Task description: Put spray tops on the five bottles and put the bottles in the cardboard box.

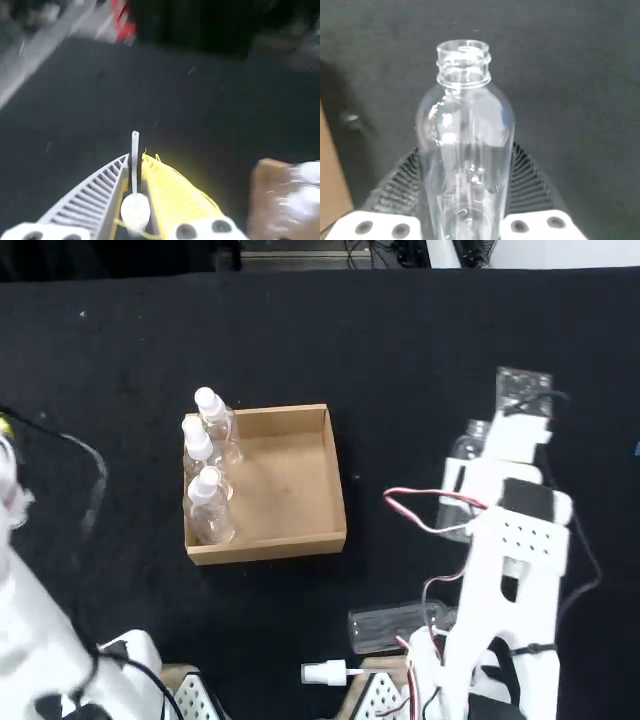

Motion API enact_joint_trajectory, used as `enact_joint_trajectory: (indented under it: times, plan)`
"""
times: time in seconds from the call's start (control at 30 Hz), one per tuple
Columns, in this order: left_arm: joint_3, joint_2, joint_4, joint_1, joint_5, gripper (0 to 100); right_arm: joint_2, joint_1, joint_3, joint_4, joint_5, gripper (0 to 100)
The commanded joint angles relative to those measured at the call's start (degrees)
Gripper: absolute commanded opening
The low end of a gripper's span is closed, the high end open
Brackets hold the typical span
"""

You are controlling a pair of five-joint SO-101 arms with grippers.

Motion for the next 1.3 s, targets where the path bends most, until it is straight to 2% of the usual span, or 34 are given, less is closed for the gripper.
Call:
enact_joint_trajectory:
  times: [0.0,0.23,0.43,0.5,0.7,0.93,1.17,1.27]
  plan:
    - [15.6,-0.4,-10.8,-11.3,0.3,3,-0.2,-5.6,0.2,-2.2,-2.4,1.0]
    - [37.6,-0.4,-29.9,-21.0,0.4,3,-0.2,-7.4,10.6,-13.0,-2.7,1.0]
    - [50.9,-0.4,-41.8,-21.5,0.7,3,-0.1,-9.1,13.2,-14.3,-2.7,1.0]
    - [53.1,-0.4,-44.2,-21.5,3.3,3,-0.1,-10.1,14.1,-15.3,-2.7,1.0]
    - [50.9,-0.4,-44.7,-21.5,10.3,3,-0.1,-10.5,16.9,-19.4,-2.5,1.0]
    - [53.6,-0.3,-44.4,-21.5,9.4,4,-0.1,-10.5,18.4,-20.3,-2.3,1.0]
    - [51.9,-0.4,-44.4,-22.2,7.4,29,-0.1,-10.5,18.4,-20.3,-2.3,1.0]
    - [49.5,-0.4,-44.4,-22.3,7.4,28,-0.1,-10.5,18.4,-20.3,-2.3,1.0]
